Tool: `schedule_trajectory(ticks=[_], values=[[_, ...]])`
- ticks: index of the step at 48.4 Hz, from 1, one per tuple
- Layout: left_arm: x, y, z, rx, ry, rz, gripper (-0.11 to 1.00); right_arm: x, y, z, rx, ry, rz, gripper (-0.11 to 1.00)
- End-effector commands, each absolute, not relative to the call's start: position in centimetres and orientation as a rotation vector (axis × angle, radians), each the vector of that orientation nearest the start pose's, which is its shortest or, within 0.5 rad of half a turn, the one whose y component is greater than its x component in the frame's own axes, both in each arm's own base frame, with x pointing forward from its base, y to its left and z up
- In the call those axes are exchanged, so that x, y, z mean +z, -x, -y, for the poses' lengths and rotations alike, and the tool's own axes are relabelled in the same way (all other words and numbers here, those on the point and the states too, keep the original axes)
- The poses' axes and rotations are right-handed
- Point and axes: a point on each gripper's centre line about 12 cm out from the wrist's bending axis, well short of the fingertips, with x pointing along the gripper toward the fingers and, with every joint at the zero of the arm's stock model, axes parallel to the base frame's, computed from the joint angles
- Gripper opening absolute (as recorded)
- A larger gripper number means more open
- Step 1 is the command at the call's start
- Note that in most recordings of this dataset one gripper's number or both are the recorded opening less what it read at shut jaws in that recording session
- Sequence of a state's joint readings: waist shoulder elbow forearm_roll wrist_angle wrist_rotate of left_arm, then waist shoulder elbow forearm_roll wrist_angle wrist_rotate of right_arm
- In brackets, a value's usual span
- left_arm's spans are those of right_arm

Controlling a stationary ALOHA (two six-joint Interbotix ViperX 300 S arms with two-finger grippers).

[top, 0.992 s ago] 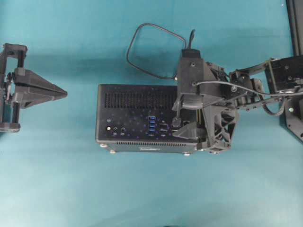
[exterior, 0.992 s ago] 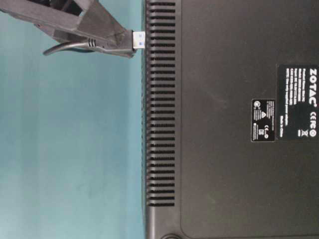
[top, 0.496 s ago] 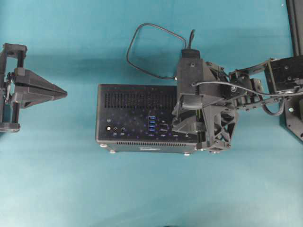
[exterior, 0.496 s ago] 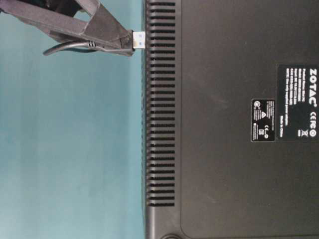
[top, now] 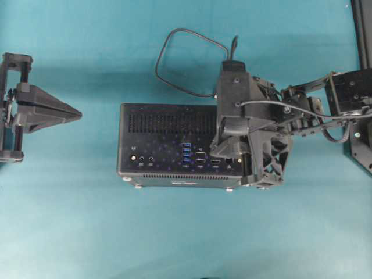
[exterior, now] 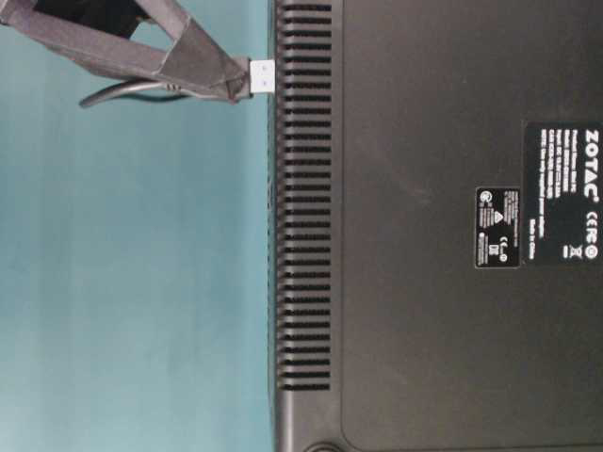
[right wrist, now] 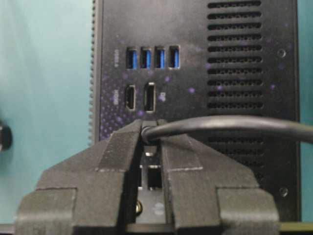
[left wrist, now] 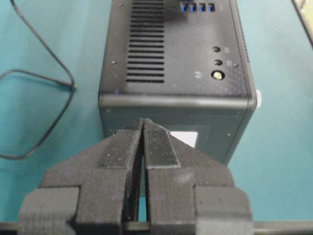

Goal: Insert the USB into the PC box with both arms.
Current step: 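Grasp the black cable plug with the right gripper and pull it out, then carry the plug leftward to the blue USB ports with the right gripper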

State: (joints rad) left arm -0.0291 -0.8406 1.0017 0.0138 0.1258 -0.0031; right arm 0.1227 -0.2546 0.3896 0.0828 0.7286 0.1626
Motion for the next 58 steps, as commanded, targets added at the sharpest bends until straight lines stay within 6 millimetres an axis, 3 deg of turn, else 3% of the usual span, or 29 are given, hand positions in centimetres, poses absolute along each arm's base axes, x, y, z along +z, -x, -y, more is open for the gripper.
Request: schedule_trajectory(ticks=[1,12,29,58], values=[[29.7,-22.7,0.7,-0.030,-0.015,-0.262,0.00,32.8,-35.4,-4.9,0.069,-0.187,-0.813,0.11],[29.7,-22.7,0.7,-0.030,-0.015,-0.262,0.00,34.6,-36.1,-4.4,0.046,-0.114,-0.801,0.11],[29.7,-22.7,0.7,-0.030,-0.015,-0.262,0.00,33.5,-38.2,-3.9,0.018,-0.033,-0.769,0.11],[29.7,-22.7,0.7,-0.030,-0.015,-0.262,0.00,31.8,-39.2,-3.8,0.008,-0.007,-0.803,0.11]])
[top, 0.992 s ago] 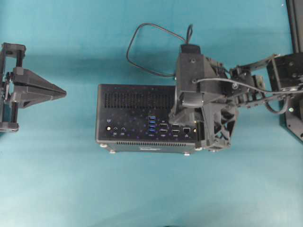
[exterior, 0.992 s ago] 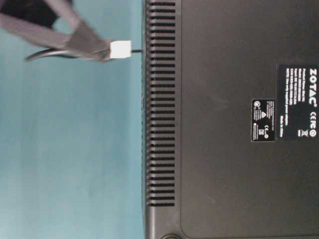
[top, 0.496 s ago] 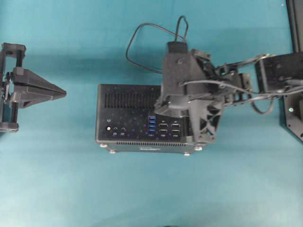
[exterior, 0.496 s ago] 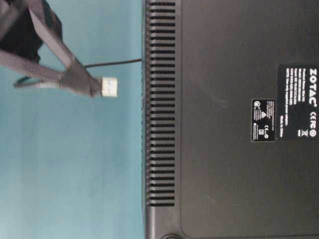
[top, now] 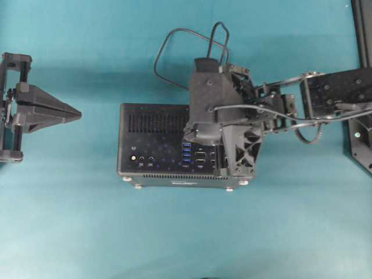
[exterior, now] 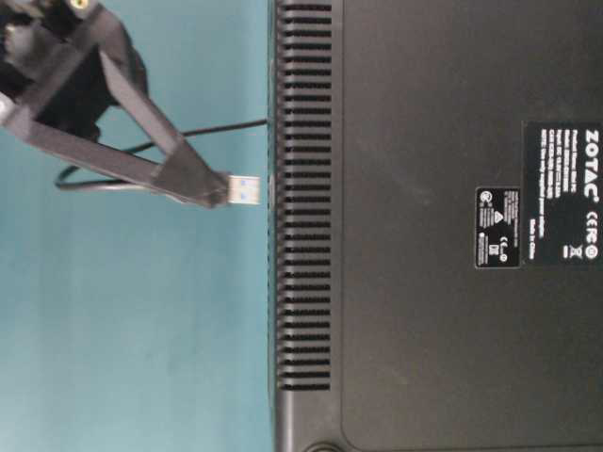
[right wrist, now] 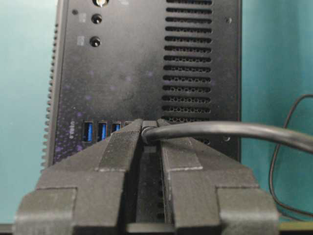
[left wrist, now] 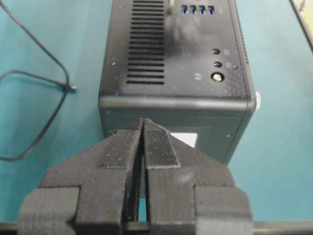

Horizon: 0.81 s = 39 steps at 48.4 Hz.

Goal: Insert the USB into the PC box with both arms.
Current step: 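Carry the plug leftward to the blue USB ports with the right gripper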

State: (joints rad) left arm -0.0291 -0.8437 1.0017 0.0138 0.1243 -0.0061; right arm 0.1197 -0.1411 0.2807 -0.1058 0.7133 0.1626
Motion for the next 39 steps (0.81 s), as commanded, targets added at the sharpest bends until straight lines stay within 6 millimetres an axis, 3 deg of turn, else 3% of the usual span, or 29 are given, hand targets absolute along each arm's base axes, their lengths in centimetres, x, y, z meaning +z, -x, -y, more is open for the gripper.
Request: schedule_trajectory(ticks=[1,39], values=[[29.6,-22.7,0.7,-0.030,-0.013,-0.265,0.00,31.8,-39.3,-3.8,0.008,-0.005,-0.804,0.10],[29.5,-22.7,0.7,-0.030,-0.013,-0.265,0.00,30.7,-39.7,-4.3,0.006,0.008,-0.887,0.11]])
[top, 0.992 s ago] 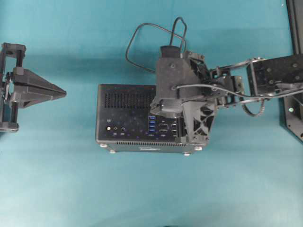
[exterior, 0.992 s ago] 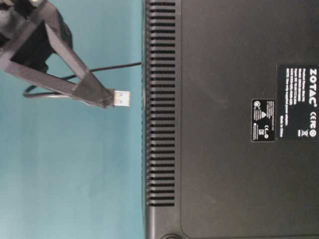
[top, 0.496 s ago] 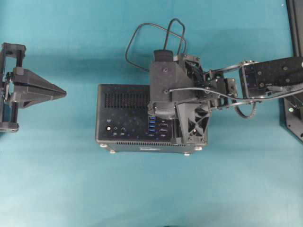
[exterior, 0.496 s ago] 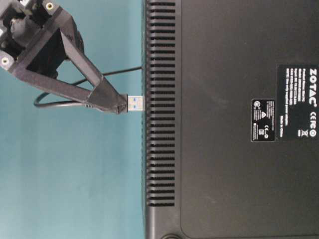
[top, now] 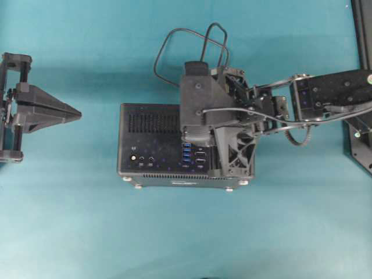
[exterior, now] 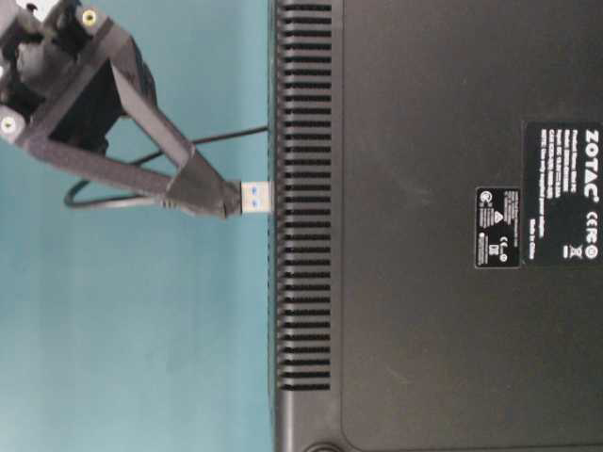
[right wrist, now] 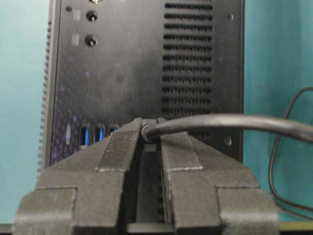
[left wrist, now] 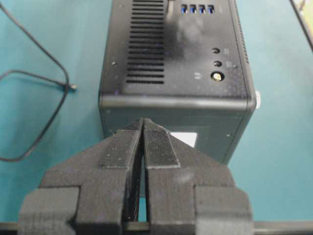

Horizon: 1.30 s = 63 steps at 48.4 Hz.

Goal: Insert the USB into the PC box with both arms.
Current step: 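Carry the plug leftward to the blue USB ports with the right gripper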

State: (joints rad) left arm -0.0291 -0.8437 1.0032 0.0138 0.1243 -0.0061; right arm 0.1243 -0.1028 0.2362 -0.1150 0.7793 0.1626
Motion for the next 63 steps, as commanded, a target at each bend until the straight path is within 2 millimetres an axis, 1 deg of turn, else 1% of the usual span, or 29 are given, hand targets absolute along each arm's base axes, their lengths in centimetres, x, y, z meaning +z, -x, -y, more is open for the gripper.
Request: schedule_trajectory(ticks=[1,14,23,39,46,63], values=[[29.4,-22.7,0.7,-0.030,-0.013,-0.265,0.00,30.7,-39.7,-4.3,0.008,0.009,-0.887,0.10],[29.4,-22.6,0.7,-0.030,-0.013,-0.259,0.00,30.6,-39.6,-4.6,0.013,0.007,-0.900,0.10],[29.4,-22.5,0.7,-0.030,-0.010,-0.256,0.00,30.6,-39.5,-5.1,0.024,0.007,-0.900,0.11],[29.4,-22.4,0.7,-0.030,-0.012,-0.253,0.00,30.2,-39.6,-5.6,0.028,-0.002,-0.913,0.10],[29.4,-22.4,0.7,-0.030,-0.010,-0.255,0.00,29.9,-39.7,-5.6,0.024,-0.008,-0.919,0.10],[29.4,-22.4,0.7,-0.030,-0.012,-0.253,0.00,30.2,-39.7,-5.6,0.023,-0.011,-0.907,0.11]])
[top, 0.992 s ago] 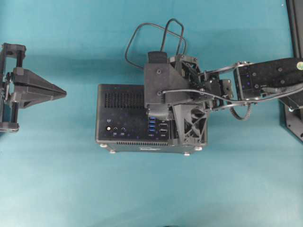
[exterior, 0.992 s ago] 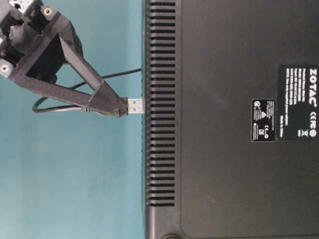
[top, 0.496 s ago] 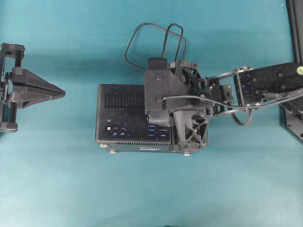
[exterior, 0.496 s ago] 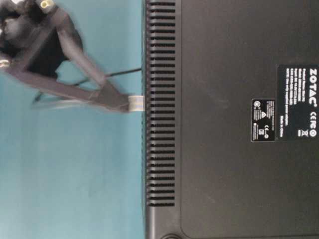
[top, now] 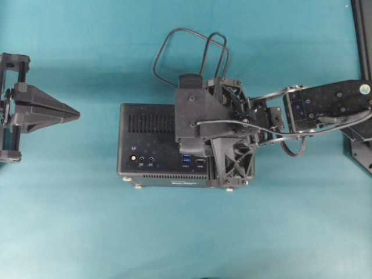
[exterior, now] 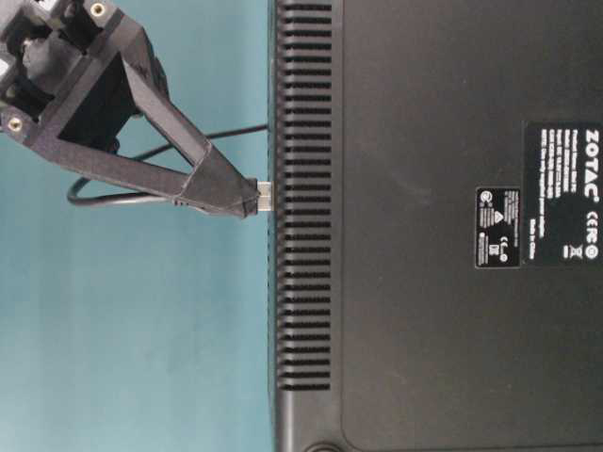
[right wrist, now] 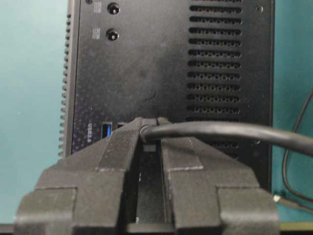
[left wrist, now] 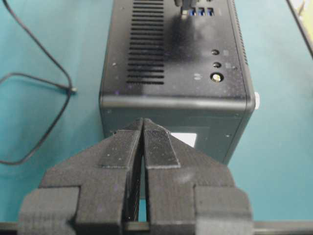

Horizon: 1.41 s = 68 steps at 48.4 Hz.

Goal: Insert the USB into the PC box with both arms.
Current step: 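Carry the plug leftward to the blue USB ports with the right gripper, then align the plug with a blue USB port and push it in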

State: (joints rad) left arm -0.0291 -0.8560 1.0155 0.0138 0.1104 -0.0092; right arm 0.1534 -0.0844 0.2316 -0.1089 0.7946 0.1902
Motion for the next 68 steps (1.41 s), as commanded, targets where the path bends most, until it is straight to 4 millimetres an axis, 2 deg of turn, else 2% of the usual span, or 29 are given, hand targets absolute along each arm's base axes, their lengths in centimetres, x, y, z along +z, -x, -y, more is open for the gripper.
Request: schedule_trajectory(ticks=[1,8,14,19,24,29,37,47,68], values=[[29.4,-22.4,0.7,-0.030,-0.010,-0.253,0.00,30.1,-39.6,-5.7,0.025,-0.010,-0.908,0.11],[29.4,-22.4,0.7,-0.030,-0.009,-0.253,0.00,30.0,-39.6,-5.9,0.028,-0.011,-0.910,0.14],[29.4,-22.4,0.7,-0.030,-0.009,-0.255,0.00,30.1,-39.7,-5.9,0.029,-0.013,-0.909,0.24],[29.4,-22.4,0.7,-0.030,-0.009,-0.255,0.00,30.2,-39.7,-5.9,0.029,-0.013,-0.907,0.38],[29.4,-22.4,0.7,-0.030,-0.010,-0.253,0.00,30.4,-39.8,-5.9,0.028,-0.012,-0.904,0.57],[29.4,-22.4,0.7,-0.030,-0.009,-0.253,0.00,30.5,-39.8,-5.9,0.027,-0.010,-0.903,0.69],[29.5,-22.4,0.7,-0.030,-0.009,-0.251,0.00,31.1,-39.7,-5.7,0.021,-0.003,-0.899,0.70],[29.6,-22.4,0.7,-0.030,-0.009,-0.248,0.00,33.1,-39.6,-5.4,0.012,0.017,-0.842,0.70],[29.8,-22.4,0.7,-0.029,-0.007,-0.245,0.00,34.2,-39.0,-5.0,0.005,0.021,-0.815,0.68]])
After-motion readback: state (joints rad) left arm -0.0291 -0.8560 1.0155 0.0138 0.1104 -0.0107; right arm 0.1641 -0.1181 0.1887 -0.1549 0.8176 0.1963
